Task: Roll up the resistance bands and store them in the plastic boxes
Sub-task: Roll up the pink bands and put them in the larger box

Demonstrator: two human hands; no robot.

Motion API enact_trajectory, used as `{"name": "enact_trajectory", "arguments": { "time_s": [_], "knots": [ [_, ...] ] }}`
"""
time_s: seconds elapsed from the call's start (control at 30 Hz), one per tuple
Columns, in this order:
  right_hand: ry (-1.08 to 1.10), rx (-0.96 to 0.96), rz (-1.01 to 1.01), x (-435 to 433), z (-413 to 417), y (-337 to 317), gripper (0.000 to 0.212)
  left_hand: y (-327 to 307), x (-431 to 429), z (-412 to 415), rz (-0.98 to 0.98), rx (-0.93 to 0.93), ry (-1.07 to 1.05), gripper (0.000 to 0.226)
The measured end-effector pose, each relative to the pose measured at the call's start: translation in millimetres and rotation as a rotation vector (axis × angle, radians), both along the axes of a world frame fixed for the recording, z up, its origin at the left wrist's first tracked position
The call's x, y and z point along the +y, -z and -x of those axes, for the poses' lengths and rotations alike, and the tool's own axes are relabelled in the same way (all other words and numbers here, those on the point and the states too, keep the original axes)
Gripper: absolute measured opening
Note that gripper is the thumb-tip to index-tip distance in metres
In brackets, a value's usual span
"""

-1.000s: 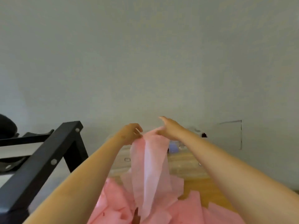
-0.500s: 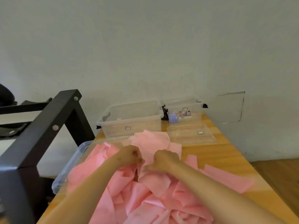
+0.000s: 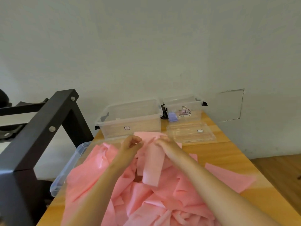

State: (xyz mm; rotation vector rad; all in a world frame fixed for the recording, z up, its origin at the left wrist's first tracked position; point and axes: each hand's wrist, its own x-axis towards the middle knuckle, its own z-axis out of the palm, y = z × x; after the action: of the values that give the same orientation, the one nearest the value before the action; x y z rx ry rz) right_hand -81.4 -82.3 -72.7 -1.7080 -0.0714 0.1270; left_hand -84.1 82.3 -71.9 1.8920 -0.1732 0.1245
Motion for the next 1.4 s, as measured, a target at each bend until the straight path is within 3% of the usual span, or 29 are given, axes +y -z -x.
{"name": "enact_trajectory", "arguments": {
  "time_s": [0.1, 0.17, 0.3, 0.37, 0.47, 0.6, 0.73, 0.97, 1.13, 1.2, 1.4],
  "knots": [
    [0.027, 0.029, -0.350, -11, -4, -21, 0.013, 2, -4, 0, -0.048, 0.136, -0.073, 0.029],
    [0.021, 0.001, -0.504, -20, -6, -33, 0.018, 1, -8, 0, 0.076, 0.246, -0.049, 0.047],
    [-0.055, 0.017, -0.625, -39, -7, -45, 0.012, -11, -23, 10, 0.433, 0.462, 0.129, 0.039],
    [-0.097, 0.019, -0.569, -46, -4, -45, 0.009, -13, -29, 14, 0.507, 0.431, 0.148, 0.025],
    [-0.052, -0.011, -0.317, -54, 3, -38, 0.021, -12, -35, 13, 0.524, 0.293, 0.118, 0.009],
    [0.010, -0.014, -0.118, -63, 9, -26, 0.042, -9, -28, 11, 0.498, 0.164, -0.050, 0.032],
    [0.202, -0.027, -0.111, -64, 7, -21, 0.040, -9, -29, 12, 0.441, 0.063, -0.078, 0.016],
    [0.376, -0.092, -0.111, -62, 4, -24, 0.051, -13, -29, 10, 0.376, 0.028, -0.085, 0.020],
    [0.279, -0.128, -0.177, -71, 7, -20, 0.030, -8, -25, 14, 0.336, 0.009, -0.024, 0.038],
    [0.207, -0.139, -0.164, -76, 9, -13, 0.023, -1, -22, 13, 0.342, 0.012, -0.006, 0.035],
    [0.215, -0.139, -0.073, -81, 17, 23, 0.028, 30, -28, 14, 0.336, 0.022, -0.048, 0.019]
  ]
}}
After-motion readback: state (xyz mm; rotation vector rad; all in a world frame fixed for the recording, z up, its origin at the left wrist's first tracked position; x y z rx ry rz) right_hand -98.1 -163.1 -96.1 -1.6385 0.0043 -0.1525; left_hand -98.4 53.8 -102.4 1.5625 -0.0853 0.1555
